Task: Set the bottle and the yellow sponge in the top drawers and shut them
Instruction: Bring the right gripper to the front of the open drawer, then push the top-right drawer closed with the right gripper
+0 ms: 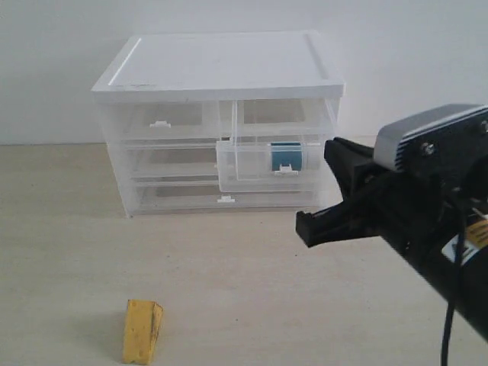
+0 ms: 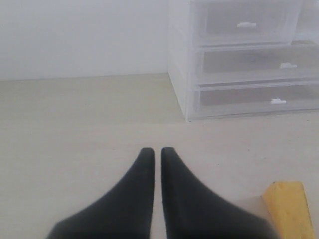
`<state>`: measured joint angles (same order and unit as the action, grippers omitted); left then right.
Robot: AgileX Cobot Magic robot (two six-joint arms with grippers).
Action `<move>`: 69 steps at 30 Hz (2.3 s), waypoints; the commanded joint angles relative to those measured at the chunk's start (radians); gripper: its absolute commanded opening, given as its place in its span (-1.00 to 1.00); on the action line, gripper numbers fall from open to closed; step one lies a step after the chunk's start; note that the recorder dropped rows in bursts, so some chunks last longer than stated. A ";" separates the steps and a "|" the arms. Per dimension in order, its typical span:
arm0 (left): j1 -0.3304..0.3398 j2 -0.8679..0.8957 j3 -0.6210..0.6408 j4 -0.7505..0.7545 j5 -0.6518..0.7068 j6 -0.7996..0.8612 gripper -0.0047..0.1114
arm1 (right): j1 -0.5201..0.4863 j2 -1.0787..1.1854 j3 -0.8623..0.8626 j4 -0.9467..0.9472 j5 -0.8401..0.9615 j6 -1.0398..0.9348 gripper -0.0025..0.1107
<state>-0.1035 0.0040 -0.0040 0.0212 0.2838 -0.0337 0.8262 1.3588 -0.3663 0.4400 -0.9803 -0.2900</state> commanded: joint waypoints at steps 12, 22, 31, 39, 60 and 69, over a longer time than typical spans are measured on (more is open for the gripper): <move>0.003 -0.004 0.004 -0.009 -0.002 0.004 -0.84 | 0.082 0.328 -0.018 0.096 -0.241 0.151 -0.96; 0.003 -0.004 0.004 -0.009 -0.004 0.004 -0.84 | 0.080 0.406 -0.158 0.153 -0.241 0.096 -0.96; 0.003 -0.004 0.004 -0.009 -0.004 0.004 -0.84 | 0.078 0.469 -0.239 0.220 -0.241 0.037 -0.96; 0.003 -0.004 0.004 -0.009 -0.004 0.004 -0.84 | 0.032 0.507 -0.287 0.231 -0.241 0.016 -0.96; 0.003 -0.004 0.004 -0.009 -0.004 0.004 -0.84 | -0.024 0.533 -0.436 0.179 -0.218 -0.034 -0.96; 0.003 -0.004 0.004 -0.009 -0.001 0.004 -0.84 | -0.090 0.570 -0.478 0.171 -0.209 -0.032 -0.96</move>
<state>-0.1035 0.0040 -0.0040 0.0212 0.2838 -0.0337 0.7606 1.9263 -0.8300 0.6168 -1.1747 -0.3143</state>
